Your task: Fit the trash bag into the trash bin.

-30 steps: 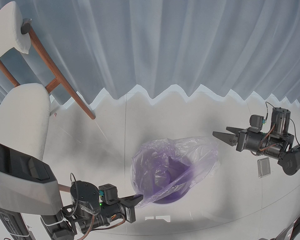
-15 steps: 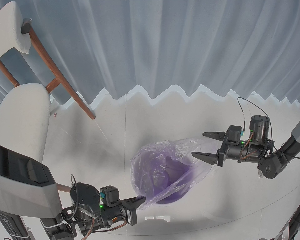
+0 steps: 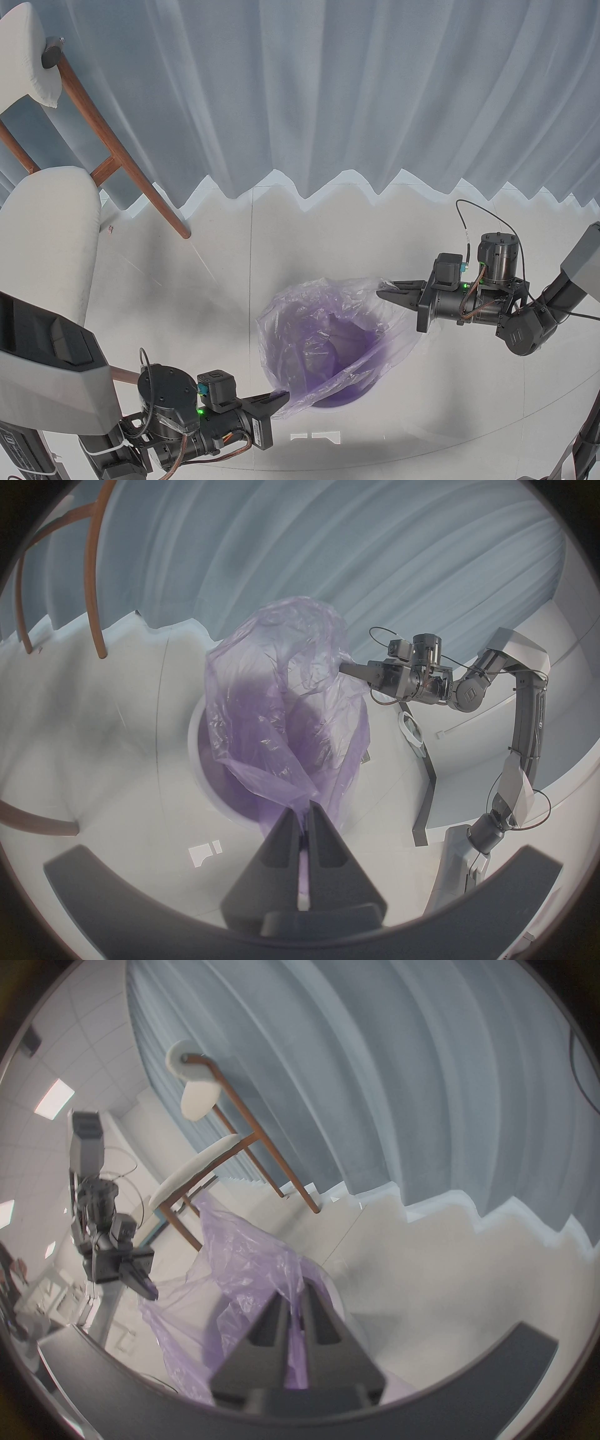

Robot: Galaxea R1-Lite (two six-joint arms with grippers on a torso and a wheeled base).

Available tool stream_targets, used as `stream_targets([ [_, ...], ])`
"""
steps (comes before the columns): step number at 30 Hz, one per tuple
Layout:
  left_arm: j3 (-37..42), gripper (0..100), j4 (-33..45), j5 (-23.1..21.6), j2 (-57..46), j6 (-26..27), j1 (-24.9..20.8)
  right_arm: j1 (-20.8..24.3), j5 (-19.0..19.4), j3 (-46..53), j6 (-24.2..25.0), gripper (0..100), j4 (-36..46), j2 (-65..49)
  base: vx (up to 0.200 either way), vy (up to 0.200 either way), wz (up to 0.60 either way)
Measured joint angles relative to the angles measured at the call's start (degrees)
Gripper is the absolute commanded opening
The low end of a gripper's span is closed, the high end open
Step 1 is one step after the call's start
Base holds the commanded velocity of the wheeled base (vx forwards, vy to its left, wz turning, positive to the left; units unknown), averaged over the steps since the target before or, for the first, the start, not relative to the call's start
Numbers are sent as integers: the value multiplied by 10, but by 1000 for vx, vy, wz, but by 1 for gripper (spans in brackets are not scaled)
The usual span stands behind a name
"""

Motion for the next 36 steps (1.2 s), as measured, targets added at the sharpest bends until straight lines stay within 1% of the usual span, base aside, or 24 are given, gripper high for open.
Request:
stream_targets([
  [2, 0, 0, 0, 0, -1, 0, 2, -3, -6, -8, 29, 0, 0, 0, 0, 0, 0],
  [5, -1, 0, 0, 0, -5, -1, 7, -8, -33, -21, 82, 0, 0, 1, 0, 0, 0],
  [6, -1, 0, 0, 0, -8, -2, 9, -9, -47, -25, 98, 0, 0, 1, 0, 0, 0],
  [9, 0, 0, 0, -1, -20, -2, 15, -14, -117, -41, 144, 0, 0, 5, 0, 0, 0],
  [11, 5, 0, 0, -2, -31, -2, 18, -15, -155, -51, 161, 0, 0, 11, 0, 0, 0],
  [14, 28, 0, 0, -1, -49, -10, 20, -18, -196, -64, 175, 0, 0, 24, 0, 0, 0],
  [15, 35, 0, 0, 0, -54, -18, 20, -18, -205, -67, 178, 0, 0, 29, 0, 0, 0],
  [18, 47, 0, 1, 5, -67, -33, 19, -15, -218, -71, 182, 0, -1, 40, 0, 0, 0],
  [19, 51, 100, 1, 5, -70, -34, 19, -13, -221, -71, 182, 0, -1, 42, 0, 0, 0],
  [25, 59, 100, 0, 5, -89, -37, 17, -6, -228, -70, 183, 0, -4, 50, 0, 0, 0],
  [28, 54, 100, 2, -8, -111, -42, 25, -4, -229, -64, 183, 0, -11, 50, 0, 0, 0],
  [32, 17, 100, 17, -42, -136, -44, 51, 1, -229, -47, 183, 0, -41, 49, 0, 0, 0],
  [36, -36, 100, 49, -47, -131, -39, 71, 9, -231, -28, 183, 0, -62, 49, 0, 0, 0],
])
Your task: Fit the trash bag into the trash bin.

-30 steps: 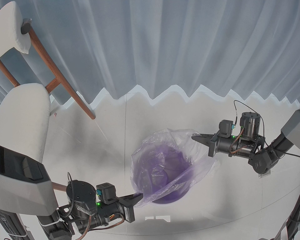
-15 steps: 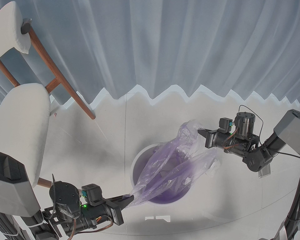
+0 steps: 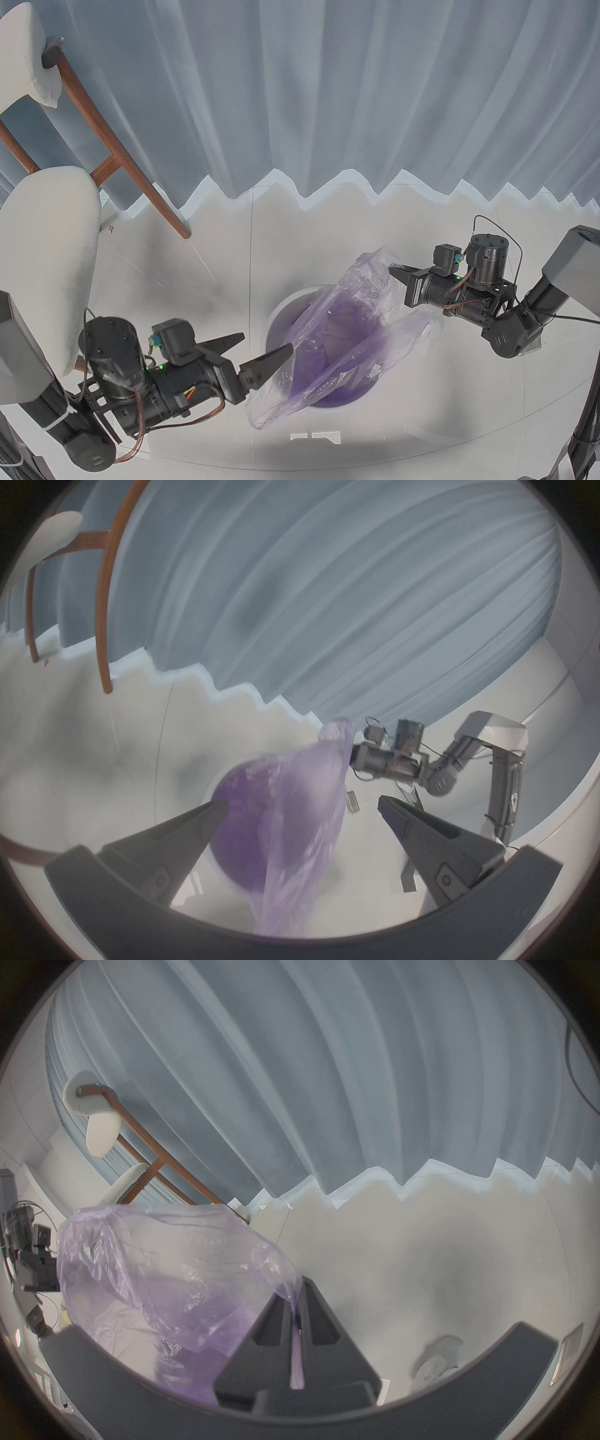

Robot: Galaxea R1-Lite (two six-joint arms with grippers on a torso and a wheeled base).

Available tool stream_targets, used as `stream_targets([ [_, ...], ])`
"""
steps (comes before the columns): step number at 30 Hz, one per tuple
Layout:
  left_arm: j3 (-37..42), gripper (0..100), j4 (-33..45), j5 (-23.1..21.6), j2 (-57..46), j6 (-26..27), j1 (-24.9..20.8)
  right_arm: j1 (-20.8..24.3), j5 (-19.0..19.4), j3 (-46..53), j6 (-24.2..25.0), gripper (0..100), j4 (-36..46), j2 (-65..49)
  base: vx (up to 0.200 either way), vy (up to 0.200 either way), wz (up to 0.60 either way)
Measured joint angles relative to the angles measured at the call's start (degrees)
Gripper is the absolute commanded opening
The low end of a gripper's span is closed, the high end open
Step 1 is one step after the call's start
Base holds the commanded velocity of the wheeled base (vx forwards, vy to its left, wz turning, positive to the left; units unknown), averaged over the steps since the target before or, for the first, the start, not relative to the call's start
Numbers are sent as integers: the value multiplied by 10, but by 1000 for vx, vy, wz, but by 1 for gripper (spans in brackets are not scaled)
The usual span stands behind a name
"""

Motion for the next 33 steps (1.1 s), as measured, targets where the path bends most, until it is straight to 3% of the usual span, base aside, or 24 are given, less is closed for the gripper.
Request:
stream_targets([
  [8, -136, 100, 104, -6, 51, 69, 5, 19, -14, 31, -1, 0, -38, 0, 0, 0, 0],
  [15, -172, 100, 118, -6, 104, 94, -6, 26, -17, 40, 0, 0, -45, 0, 0, 0, 0],
  [16, -180, 0, 117, -5, 113, 94, -4, 26, -17, 40, 0, 0, -45, 0, 0, 0, 0],
  [21, -227, 0, 126, -6, 149, 94, 21, 25, -17, 35, 8, 0, -46, 1, 0, 0, 0],
  [24, -250, 0, 152, -7, 161, 75, 40, 23, -17, 24, 47, 0, -44, 2, 0, 0, 0],
  [33, -311, 0, 191, -8, 169, -133, 73, 21, -17, -7, 153, 0, -39, 14, 0, 0, 0],
])
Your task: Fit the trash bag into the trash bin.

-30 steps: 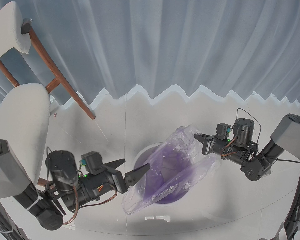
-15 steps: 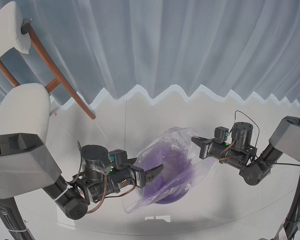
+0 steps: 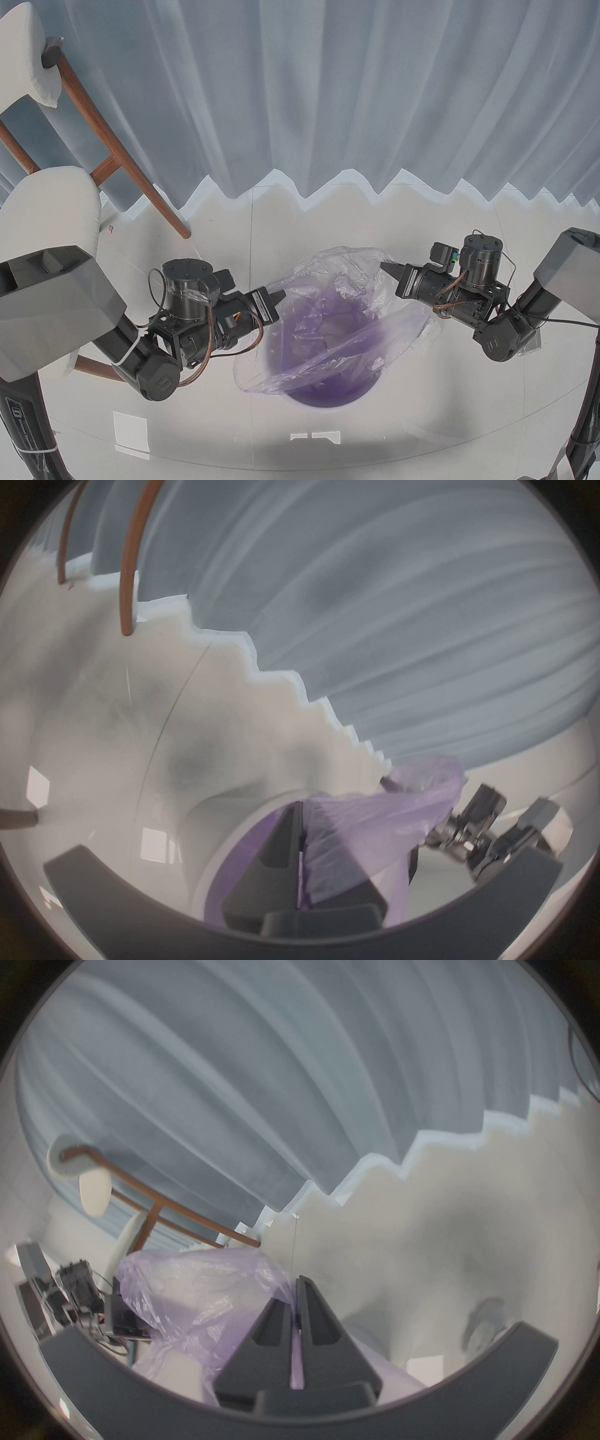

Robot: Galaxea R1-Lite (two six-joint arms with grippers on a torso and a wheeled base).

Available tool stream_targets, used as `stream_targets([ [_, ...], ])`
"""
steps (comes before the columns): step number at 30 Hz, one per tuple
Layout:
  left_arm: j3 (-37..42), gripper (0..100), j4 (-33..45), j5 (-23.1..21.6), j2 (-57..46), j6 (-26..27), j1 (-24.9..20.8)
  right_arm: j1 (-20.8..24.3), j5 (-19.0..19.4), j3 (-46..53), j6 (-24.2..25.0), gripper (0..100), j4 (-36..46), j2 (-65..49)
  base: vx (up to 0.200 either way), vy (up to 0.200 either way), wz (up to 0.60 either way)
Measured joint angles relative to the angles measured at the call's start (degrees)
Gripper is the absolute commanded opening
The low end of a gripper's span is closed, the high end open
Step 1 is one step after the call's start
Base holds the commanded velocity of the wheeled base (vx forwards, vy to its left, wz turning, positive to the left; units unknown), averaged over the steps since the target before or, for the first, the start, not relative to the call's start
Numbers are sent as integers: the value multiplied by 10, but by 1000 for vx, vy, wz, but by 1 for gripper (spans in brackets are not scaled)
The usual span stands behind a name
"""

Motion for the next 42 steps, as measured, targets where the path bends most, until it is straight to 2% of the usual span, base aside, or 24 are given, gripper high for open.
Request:
stream_targets([
  [6, -30, 0, 5, -3, 7, -65, 23, -2, 1, -14, 113, 0, 1, 15, 0, 0, 0],
  [9, -37, 0, 7, -12, 16, -101, 35, -7, 1, -18, 144, 0, 1, 28, 0, 0, 0],
  [15, -47, 0, 16, -65, 34, -118, 61, -25, 2, -40, 153, 0, 1, 65, 0, 0, 0],
  [27, -98, 0, 46, -106, 96, -120, 88, -45, 4, -106, 158, 0, 30, 129, 0, 0, 0],
  [42, -88, 0, 42, -109, 138, -131, 104, -47, 3, -84, 158, 0, 24, 159, 0, 0, 0],
])
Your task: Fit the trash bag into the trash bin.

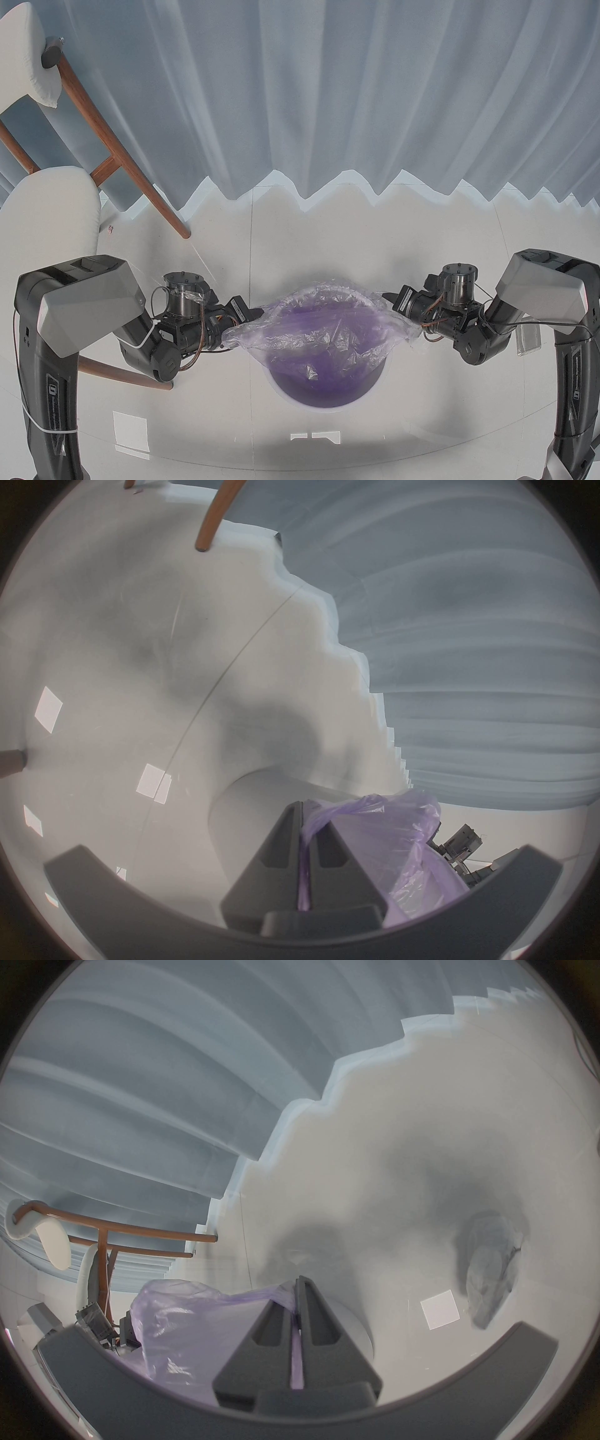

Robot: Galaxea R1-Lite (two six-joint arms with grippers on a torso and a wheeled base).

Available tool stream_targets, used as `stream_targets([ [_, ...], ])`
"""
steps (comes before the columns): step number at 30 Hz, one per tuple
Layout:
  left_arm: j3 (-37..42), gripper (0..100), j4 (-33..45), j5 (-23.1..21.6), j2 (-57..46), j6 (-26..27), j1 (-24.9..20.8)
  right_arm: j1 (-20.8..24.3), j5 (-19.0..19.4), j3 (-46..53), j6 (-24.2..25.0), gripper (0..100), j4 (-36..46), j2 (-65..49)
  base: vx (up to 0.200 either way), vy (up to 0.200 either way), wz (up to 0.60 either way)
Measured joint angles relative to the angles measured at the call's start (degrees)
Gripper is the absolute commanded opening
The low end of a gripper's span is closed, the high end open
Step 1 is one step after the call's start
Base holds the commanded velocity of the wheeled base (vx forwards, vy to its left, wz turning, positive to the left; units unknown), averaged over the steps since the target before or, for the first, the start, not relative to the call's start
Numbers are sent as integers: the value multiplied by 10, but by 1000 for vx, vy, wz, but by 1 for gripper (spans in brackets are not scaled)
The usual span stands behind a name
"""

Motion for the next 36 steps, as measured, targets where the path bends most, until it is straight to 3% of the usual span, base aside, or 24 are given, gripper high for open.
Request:
stream_targets([
  [4, 14, 0, -4, 0, 1, -4, 5, 0, 0, 14, -1, 0, -1, 2, 0, 0, 0],
  [5, 18, 100, -10, -1, 1, -6, 5, 0, 0, 17, -1, 0, -1, 3, 0, 0, 0],
  [6, 23, 100, -18, -3, 1, -9, 6, 0, 0, 19, -2, 100, -1, 3, 0, 0, 0],
  [13, 58, 100, -81, -10, 0, -28, 6, -1, -2, 30, 10, 100, -11, 1, 0, 0, 0],
  [24, 180, 100, -178, -11, -57, -136, 35, -19, 5, 148, 149, 100, -47, -74, 0, 0, 0],
  [30, 268, 100, -220, -29, -118, -161, 49, -33, 20, 240, 166, 100, -71, -126, 0, 0, 0],
  [36, 349, 100, -228, -76, -193, -175, 39, -31, 27, 315, 177, 100, -75, -170, 0, 0, 0],
])
